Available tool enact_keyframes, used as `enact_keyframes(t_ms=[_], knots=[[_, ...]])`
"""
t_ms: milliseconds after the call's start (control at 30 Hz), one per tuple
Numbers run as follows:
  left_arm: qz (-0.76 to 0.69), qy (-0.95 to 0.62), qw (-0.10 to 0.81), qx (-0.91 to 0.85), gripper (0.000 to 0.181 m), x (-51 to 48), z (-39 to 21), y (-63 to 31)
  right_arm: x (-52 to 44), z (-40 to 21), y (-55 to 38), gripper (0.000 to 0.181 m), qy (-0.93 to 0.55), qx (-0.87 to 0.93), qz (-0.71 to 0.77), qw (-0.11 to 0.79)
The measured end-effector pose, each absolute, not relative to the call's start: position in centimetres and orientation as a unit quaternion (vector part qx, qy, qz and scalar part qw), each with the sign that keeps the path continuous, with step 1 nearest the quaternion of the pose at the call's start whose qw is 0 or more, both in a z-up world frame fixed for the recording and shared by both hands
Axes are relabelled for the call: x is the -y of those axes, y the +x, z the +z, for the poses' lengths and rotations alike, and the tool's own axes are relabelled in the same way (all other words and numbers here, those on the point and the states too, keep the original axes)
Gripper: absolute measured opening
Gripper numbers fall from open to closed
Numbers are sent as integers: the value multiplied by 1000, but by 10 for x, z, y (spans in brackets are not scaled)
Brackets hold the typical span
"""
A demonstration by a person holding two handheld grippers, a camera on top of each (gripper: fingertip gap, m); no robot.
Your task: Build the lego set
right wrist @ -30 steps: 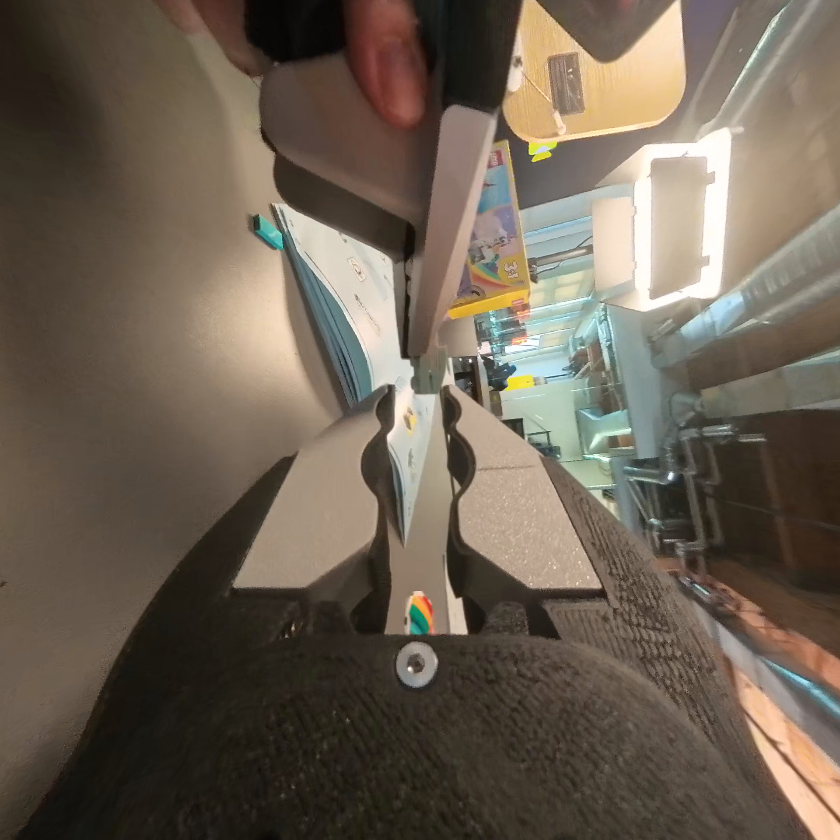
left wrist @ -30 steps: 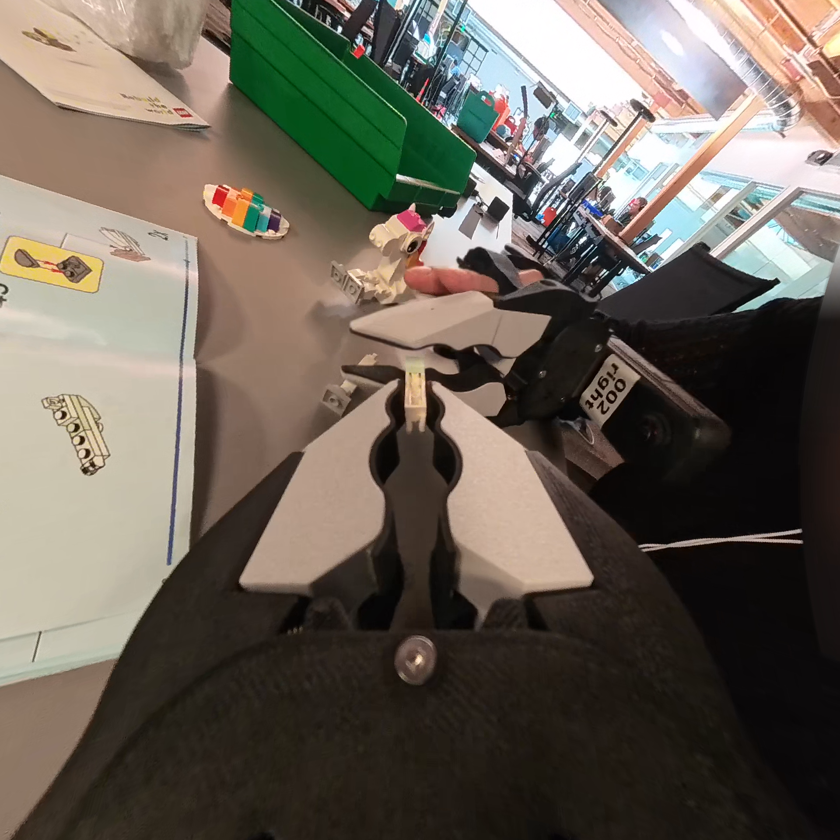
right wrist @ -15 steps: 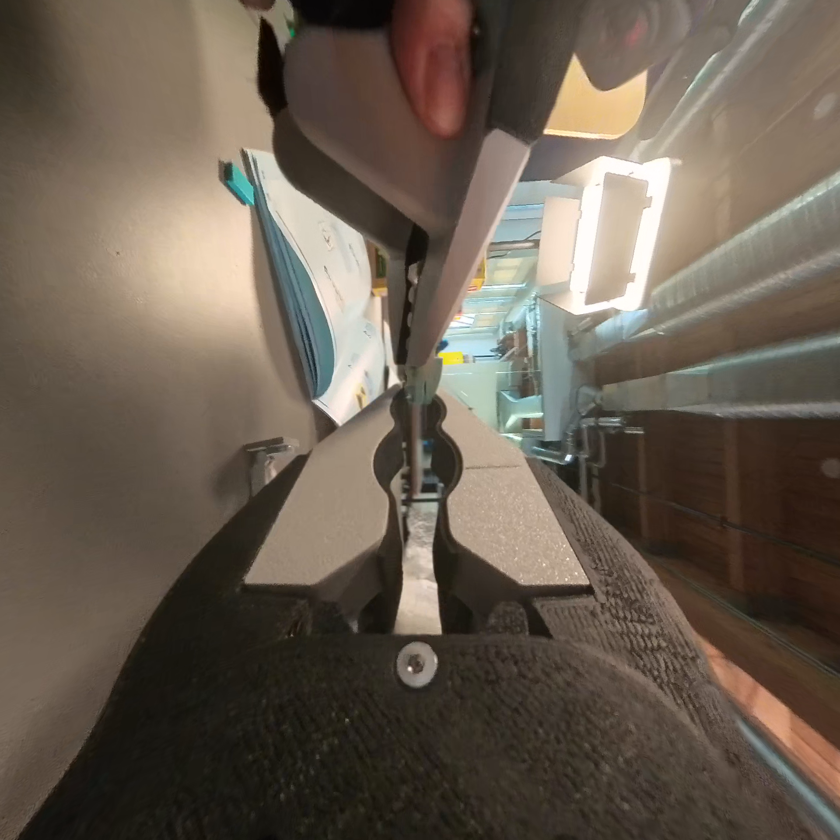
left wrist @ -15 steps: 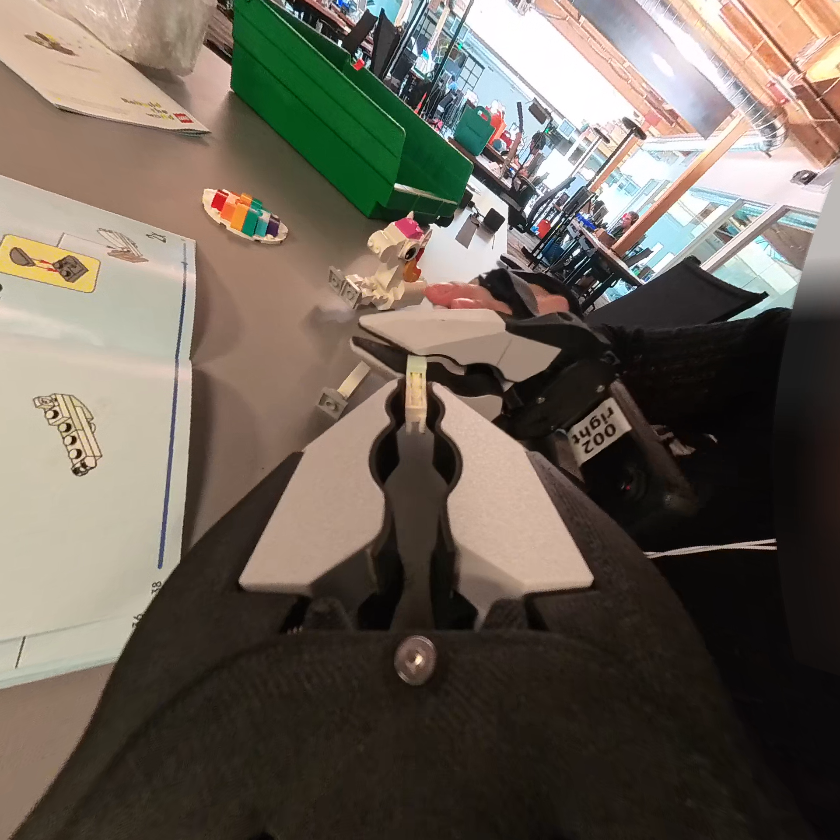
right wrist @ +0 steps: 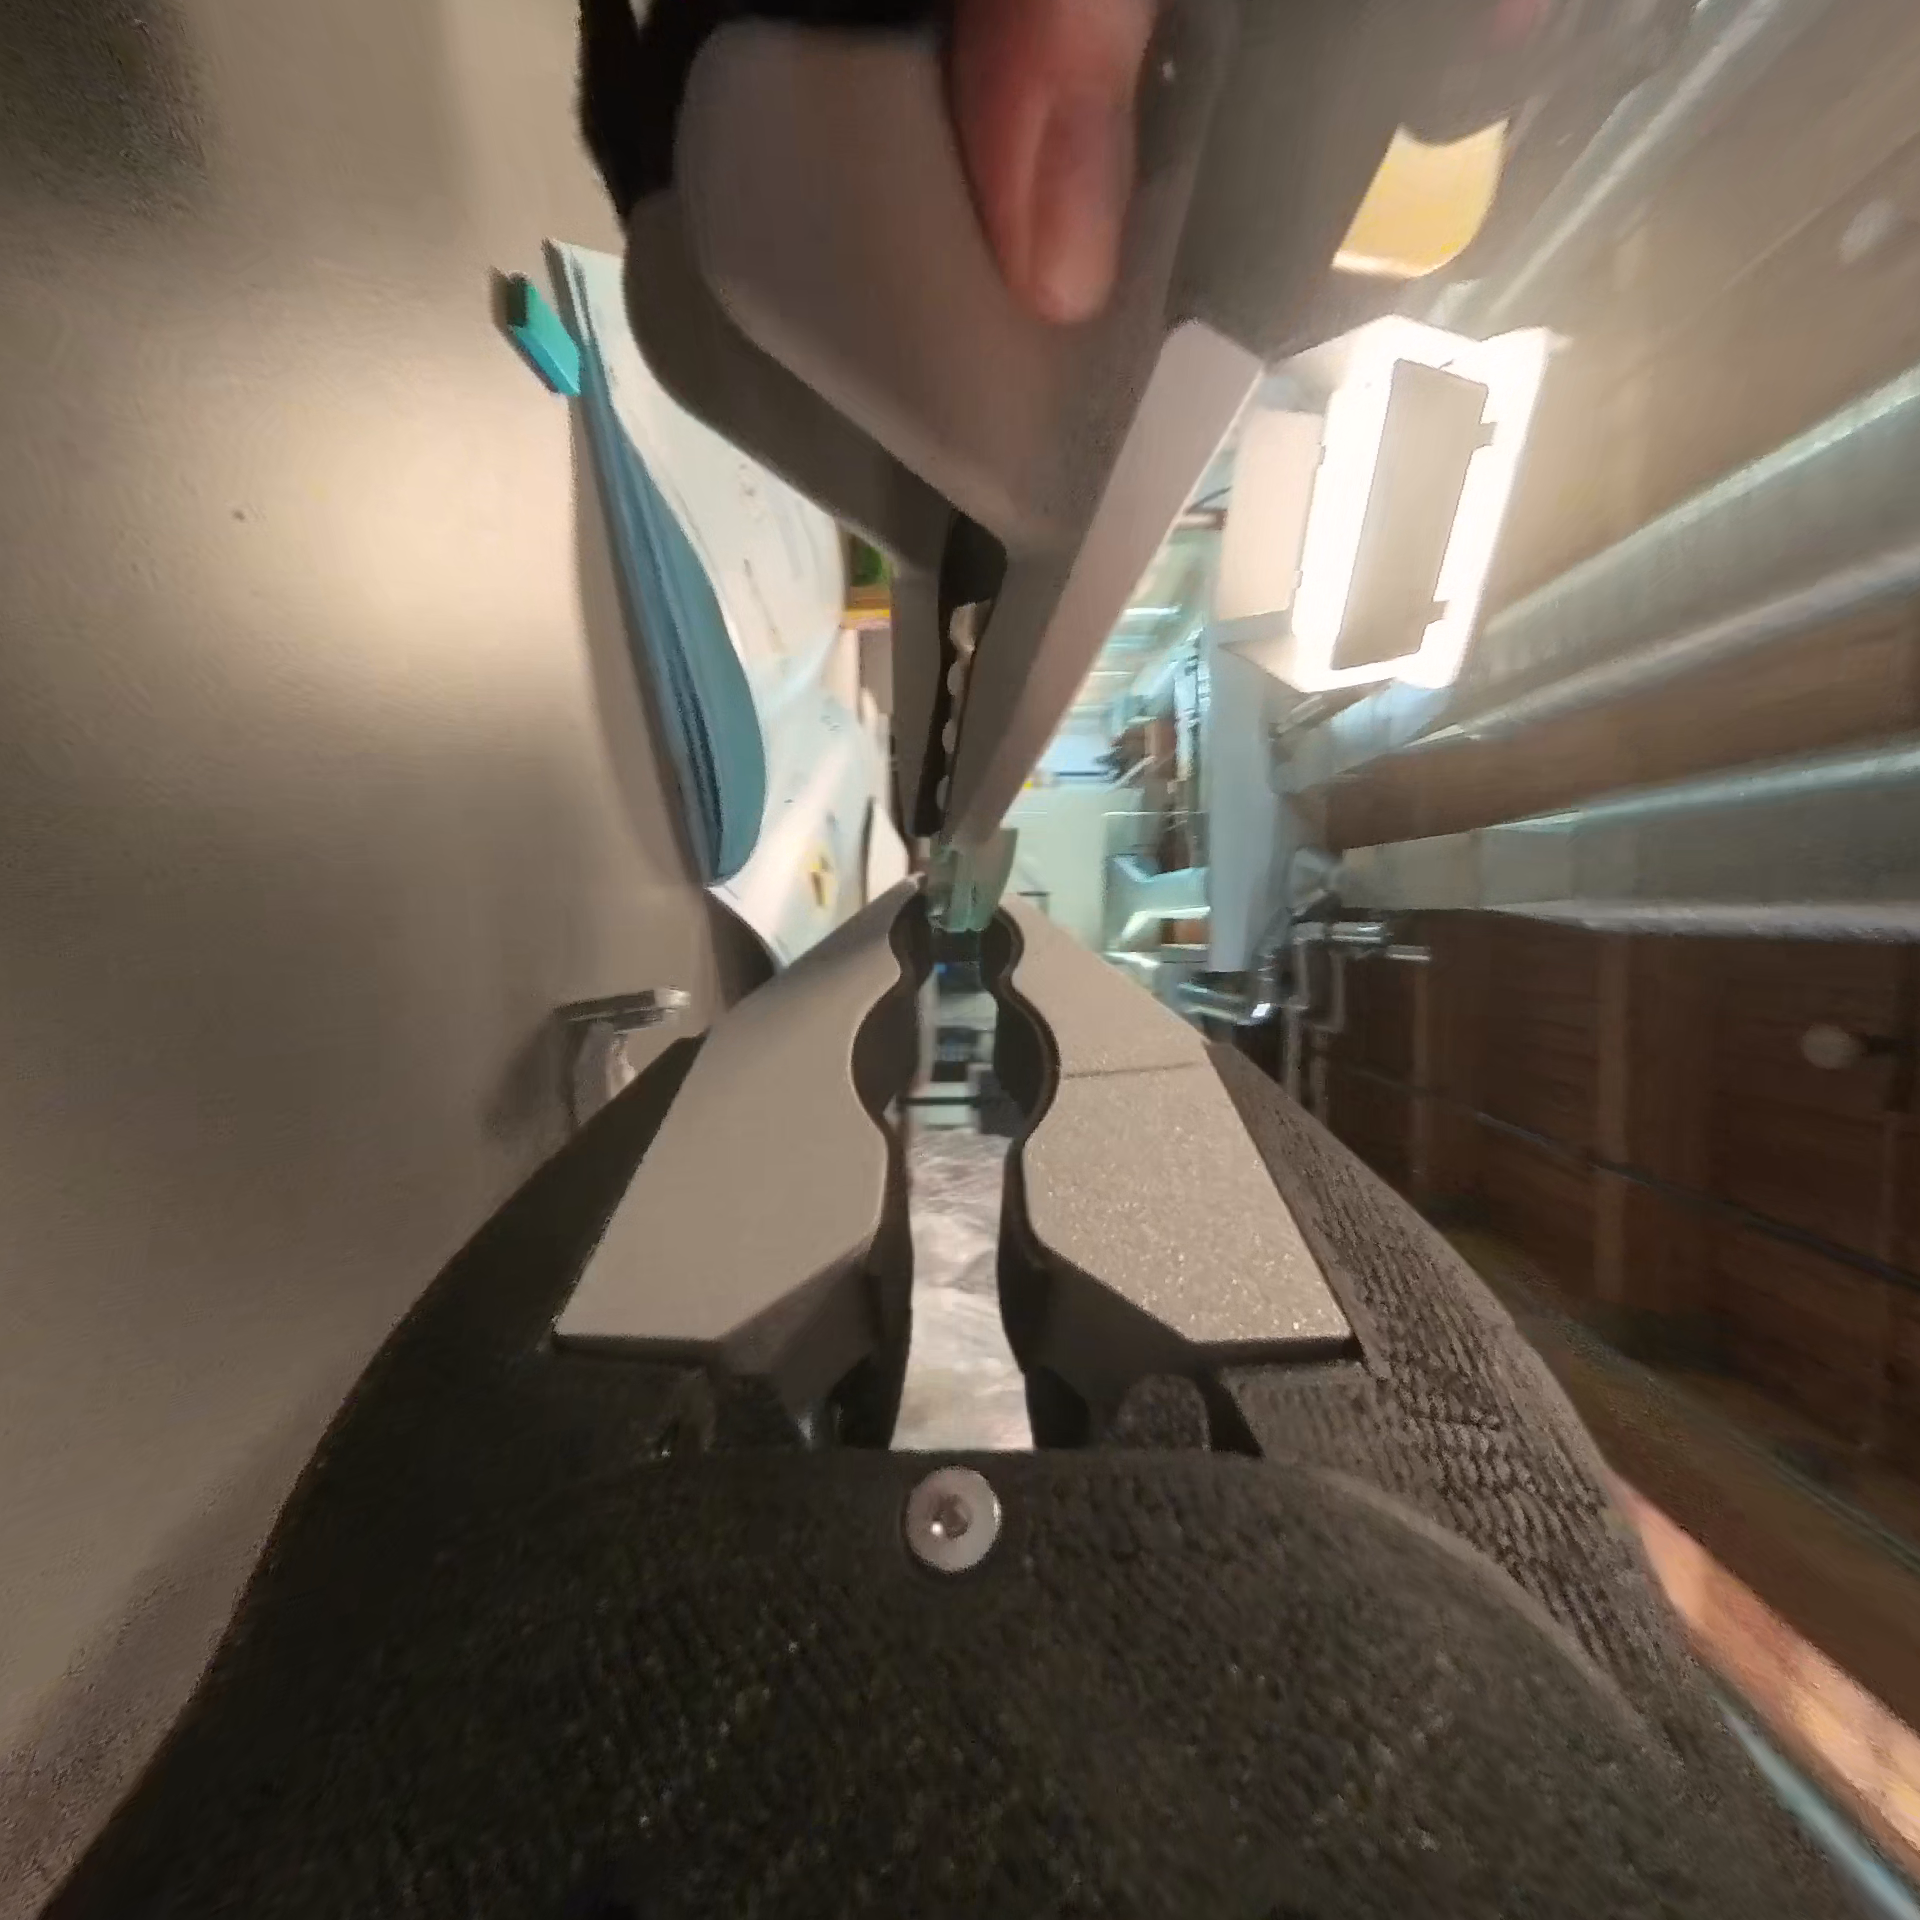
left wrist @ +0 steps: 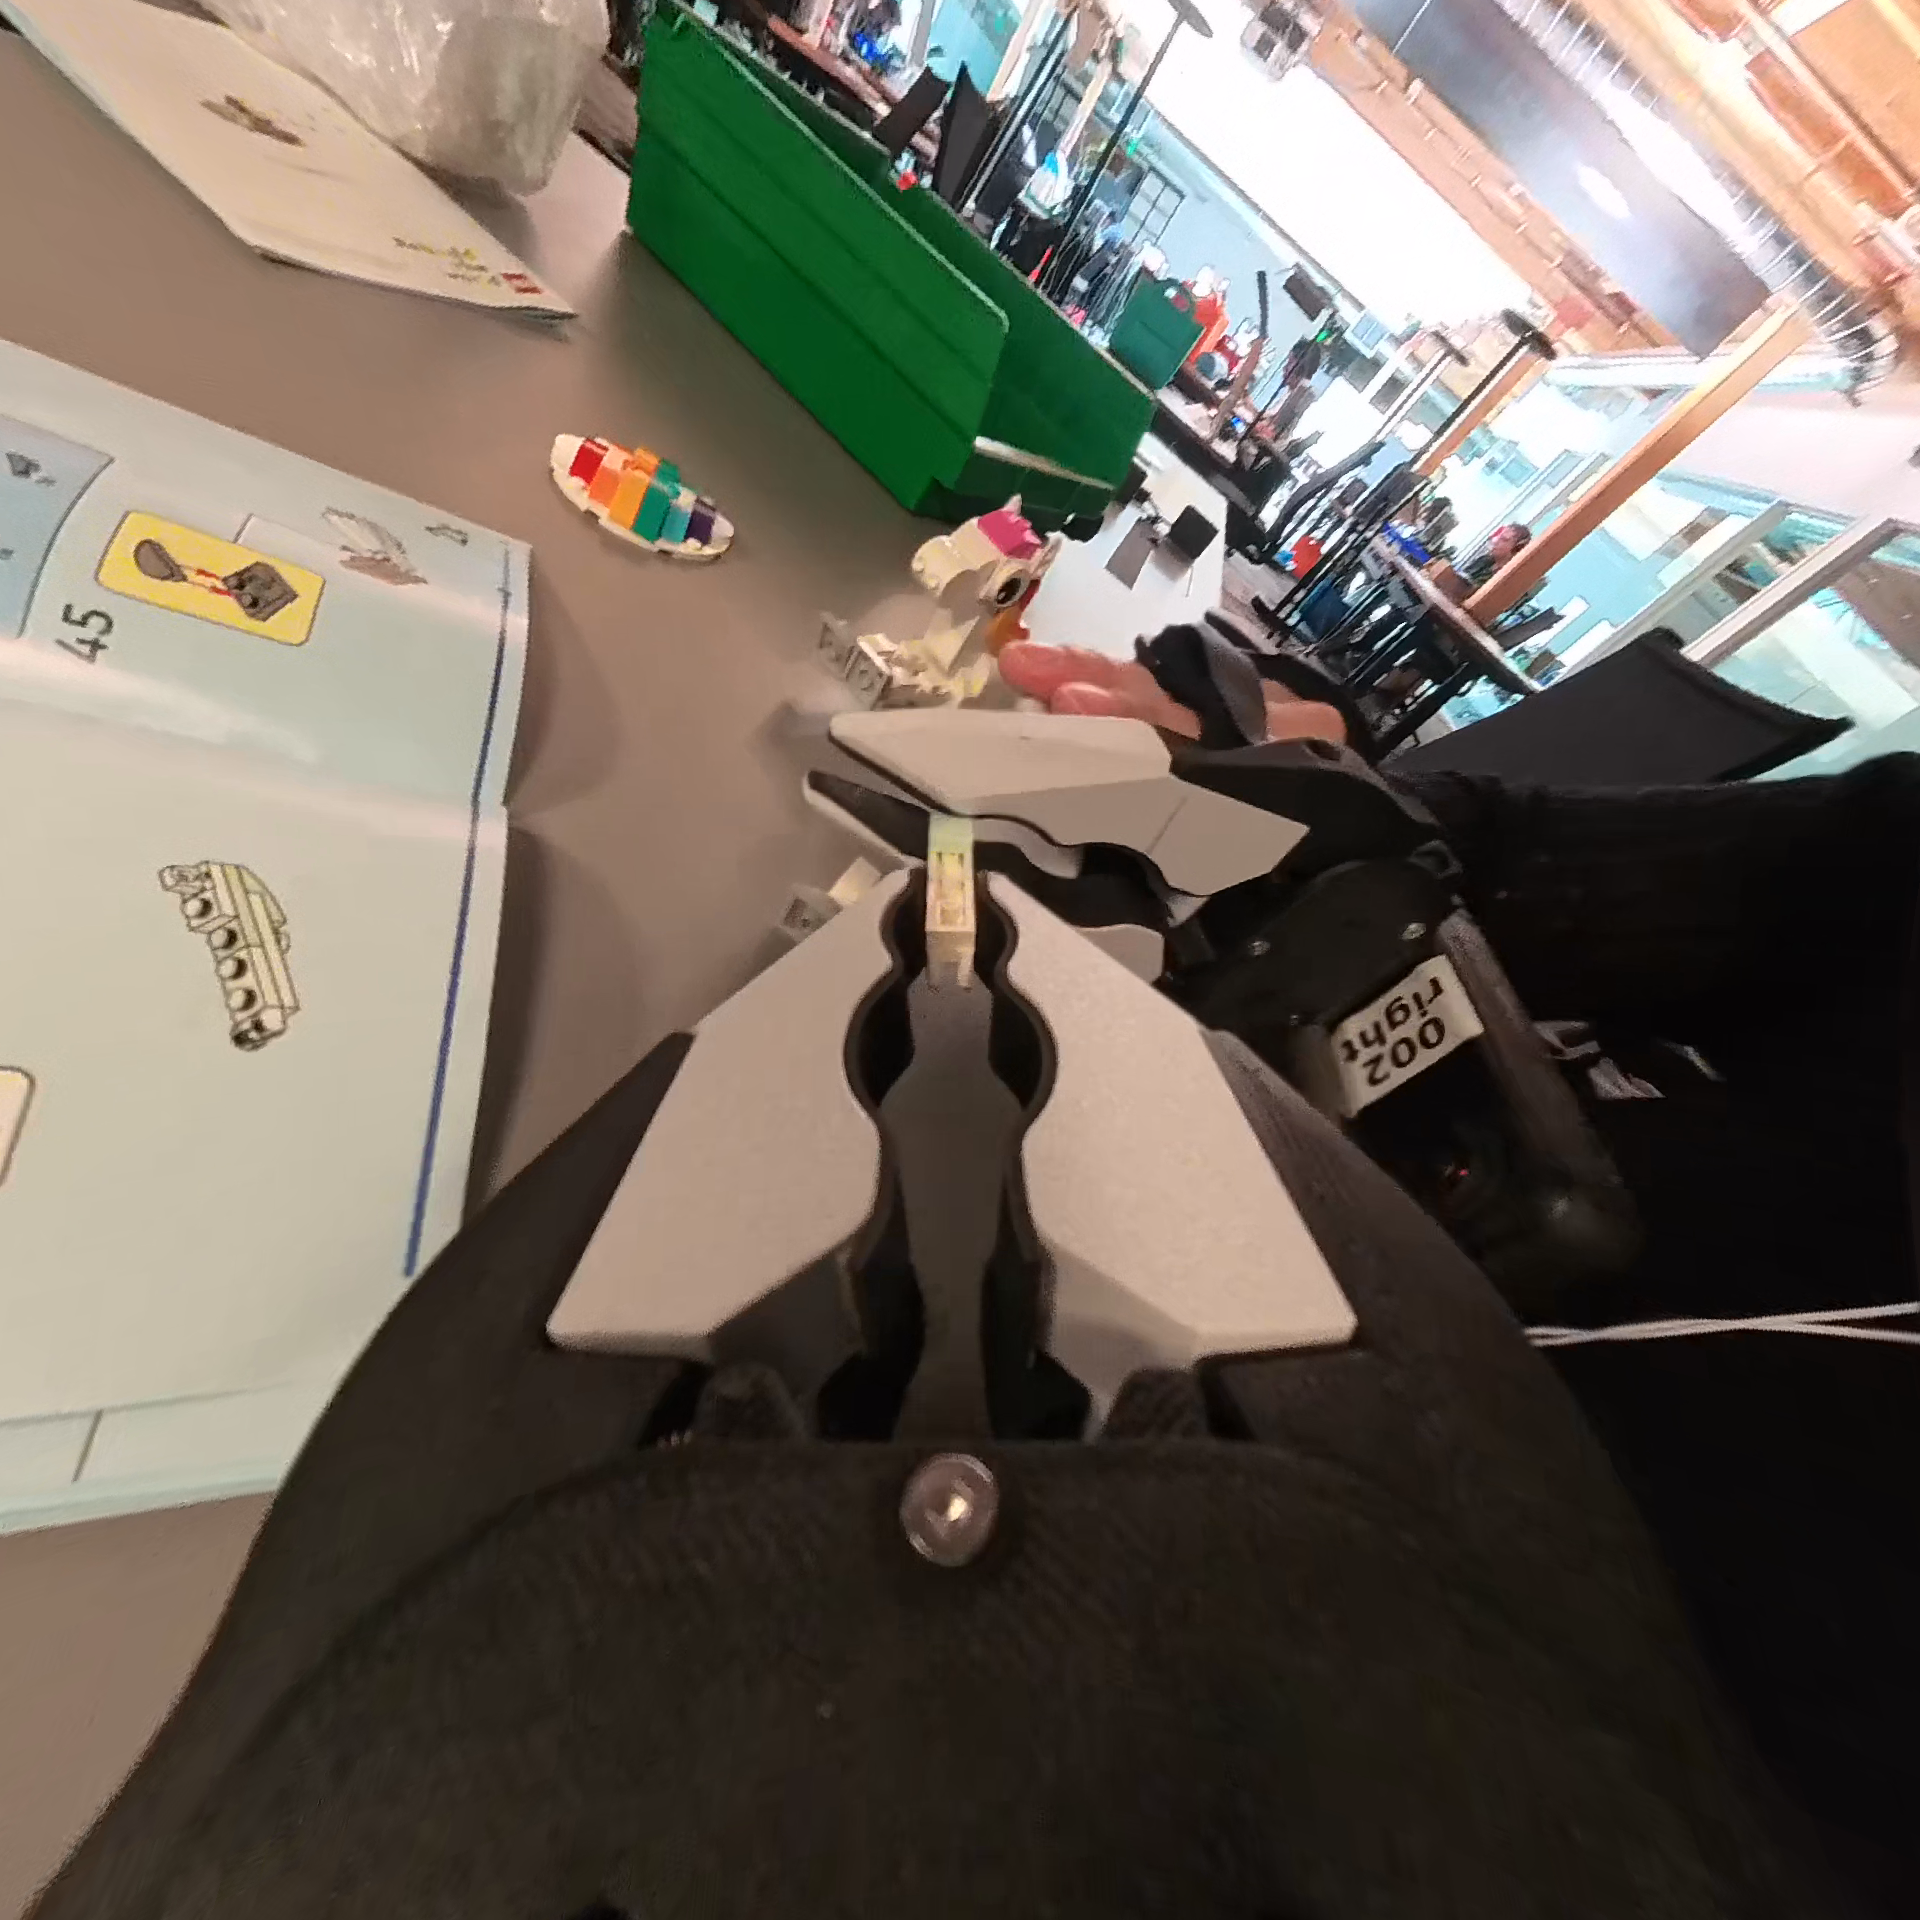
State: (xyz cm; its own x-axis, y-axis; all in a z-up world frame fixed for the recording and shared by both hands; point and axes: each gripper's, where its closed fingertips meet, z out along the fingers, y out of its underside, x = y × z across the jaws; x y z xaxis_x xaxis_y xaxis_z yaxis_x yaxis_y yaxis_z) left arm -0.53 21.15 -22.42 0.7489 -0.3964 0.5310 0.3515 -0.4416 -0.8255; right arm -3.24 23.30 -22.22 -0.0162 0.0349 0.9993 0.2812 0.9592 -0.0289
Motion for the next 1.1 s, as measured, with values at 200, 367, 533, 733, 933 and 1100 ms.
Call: enact_keyframes(t_ms=[200, 367, 533, 733, 933, 1100], knots=[[-354, -776, 521, -20, 8, -212, -226, -4, -233, -229, -34, 12, -139, 722, -59, 675], [-343, -781, 520, -38, 8, -211, -227, 1, -233, -229, -36, 5, -154, 722, -49, 673], [-380, -754, 536, -8, 8, -212, -216, 0, -236, -216, -36, 0, -148, 706, -72, 689], [-399, -709, 579, 46, 8, -220, -200, -7, -245, -194, -42, 0, -123, 657, -134, 731], [-447, -651, 603, 111, 8, -226, -188, -11, -252, -177, -44, 0, -120, 611, -163, 765], [-449, -653, 598, 116, 7, -230, -192, -11, -256, -182, -45, 0, -124, 618, -159, 760]])
